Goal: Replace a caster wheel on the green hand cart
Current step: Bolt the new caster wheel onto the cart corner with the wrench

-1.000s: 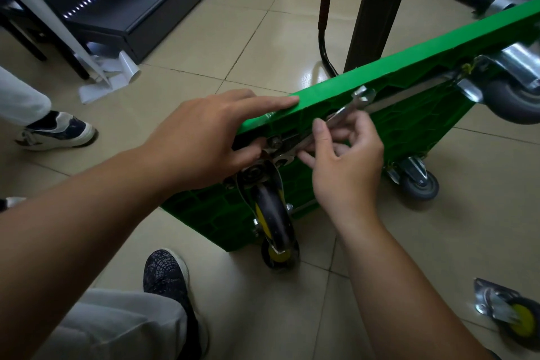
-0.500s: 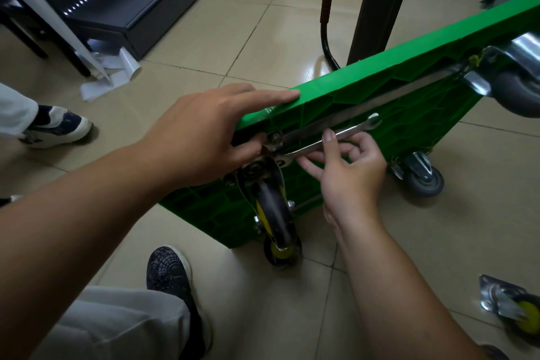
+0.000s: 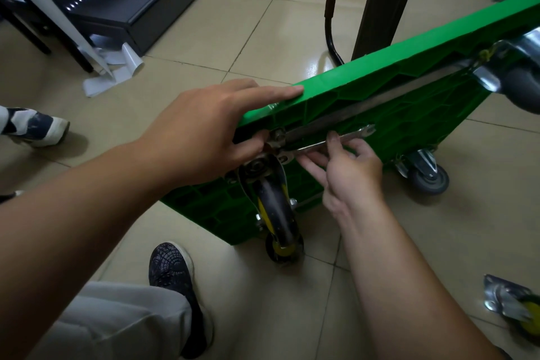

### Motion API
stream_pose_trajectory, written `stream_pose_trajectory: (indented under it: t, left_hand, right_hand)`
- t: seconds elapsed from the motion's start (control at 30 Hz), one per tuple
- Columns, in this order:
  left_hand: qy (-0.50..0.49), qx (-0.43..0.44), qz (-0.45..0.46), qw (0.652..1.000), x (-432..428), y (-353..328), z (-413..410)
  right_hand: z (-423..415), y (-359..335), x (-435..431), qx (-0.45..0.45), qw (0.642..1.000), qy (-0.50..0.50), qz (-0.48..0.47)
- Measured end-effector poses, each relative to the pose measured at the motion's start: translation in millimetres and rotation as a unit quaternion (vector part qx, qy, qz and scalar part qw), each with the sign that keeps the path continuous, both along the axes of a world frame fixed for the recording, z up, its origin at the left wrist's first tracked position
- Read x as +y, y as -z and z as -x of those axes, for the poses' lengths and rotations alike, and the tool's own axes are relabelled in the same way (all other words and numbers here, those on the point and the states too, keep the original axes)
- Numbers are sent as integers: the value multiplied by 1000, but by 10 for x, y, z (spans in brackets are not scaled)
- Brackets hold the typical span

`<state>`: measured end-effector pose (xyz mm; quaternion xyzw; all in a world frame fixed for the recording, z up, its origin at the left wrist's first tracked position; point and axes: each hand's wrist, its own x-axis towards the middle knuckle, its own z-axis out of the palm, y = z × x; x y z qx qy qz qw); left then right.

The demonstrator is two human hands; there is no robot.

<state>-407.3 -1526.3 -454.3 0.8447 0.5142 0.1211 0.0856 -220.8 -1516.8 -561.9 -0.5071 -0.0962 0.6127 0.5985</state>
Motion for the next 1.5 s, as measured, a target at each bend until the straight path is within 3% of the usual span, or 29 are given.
stream_pose_trajectory:
  t: [0.13, 0.2, 0.43, 0.53, 0.6, 0.67, 0.77, 0.9, 1.03, 1.17, 1.5]
  left_hand:
    - [2, 2, -3, 1000, -9, -1, -9]
    - [0, 5, -1, 1000, -16, -4, -16]
    - [-5, -1, 0, 1000, -11, -2, 3]
    - [-6, -5, -3, 1000, -4, 4, 11]
    - [-7, -7, -5, 1000, -2, 3, 18]
    - [-6, -9, -6, 1000, -3, 6, 18]
    - [-4, -11, -7, 1000, 7, 7, 15]
    - [-6, -16, -7, 1000, 11, 3, 7]
    - [-6, -10, -4, 1000, 4, -2, 7]
    - [-5, -12, -8, 1000, 11, 4, 11]
    - [-9, -5, -10, 1000, 16, 16, 16]
  right_hand:
    - [-52, 66, -33, 163, 980, -47, 108]
    - [-83, 105, -47, 202, 969, -67, 121]
    - [-181, 129, -79, 225, 963, -87, 116]
    - [-253, 182, -133, 213, 967, -52, 132]
    - [-339, 239, -193, 163, 977, 5, 134]
    - [-419, 290, -255, 35, 992, 54, 108]
    - [-407, 178, -287, -104, 992, 70, -19]
    - [-226, -186, -284, -246, 945, 14, -215]
    - [-89, -321, -301, -359, 891, -16, -278]
    - [-27, -289, -314, -399, 873, -24, -279]
    - [9, -344, -227, -387, 893, -43, -224]
